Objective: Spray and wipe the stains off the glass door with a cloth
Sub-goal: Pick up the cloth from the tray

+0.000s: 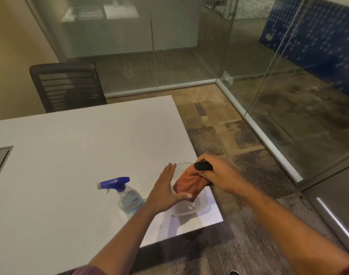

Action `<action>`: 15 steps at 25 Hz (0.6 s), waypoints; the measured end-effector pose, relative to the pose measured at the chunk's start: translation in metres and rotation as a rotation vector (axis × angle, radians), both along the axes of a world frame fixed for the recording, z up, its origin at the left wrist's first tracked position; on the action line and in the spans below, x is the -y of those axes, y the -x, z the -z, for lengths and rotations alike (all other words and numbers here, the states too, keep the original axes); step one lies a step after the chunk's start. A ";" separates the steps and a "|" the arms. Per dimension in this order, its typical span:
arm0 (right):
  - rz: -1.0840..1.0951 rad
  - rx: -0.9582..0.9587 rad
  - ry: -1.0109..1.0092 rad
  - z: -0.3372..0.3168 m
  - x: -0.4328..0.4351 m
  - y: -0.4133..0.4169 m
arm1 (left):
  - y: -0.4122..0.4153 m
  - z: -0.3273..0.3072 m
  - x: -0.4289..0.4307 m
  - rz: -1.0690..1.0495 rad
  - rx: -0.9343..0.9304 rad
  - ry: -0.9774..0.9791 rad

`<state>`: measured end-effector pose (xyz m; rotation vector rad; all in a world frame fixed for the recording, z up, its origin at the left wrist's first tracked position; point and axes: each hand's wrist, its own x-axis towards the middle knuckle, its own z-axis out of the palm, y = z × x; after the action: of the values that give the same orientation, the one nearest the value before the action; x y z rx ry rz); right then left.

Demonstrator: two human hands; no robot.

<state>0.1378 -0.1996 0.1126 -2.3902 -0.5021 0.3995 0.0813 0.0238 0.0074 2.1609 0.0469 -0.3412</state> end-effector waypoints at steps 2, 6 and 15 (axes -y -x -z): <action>-0.011 0.006 -0.073 -0.037 0.014 0.002 | -0.016 -0.038 0.008 0.068 -0.016 0.227; 0.004 0.035 -0.184 -0.103 0.048 0.010 | -0.036 -0.097 0.054 0.297 -0.116 0.545; 0.612 0.390 -0.038 -0.101 0.168 0.033 | -0.025 -0.088 0.227 -0.035 -0.421 1.102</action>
<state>0.1047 -0.3674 0.2136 -2.4391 0.0752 -0.3477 0.1062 -0.2031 0.0950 0.9799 0.1048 -0.6173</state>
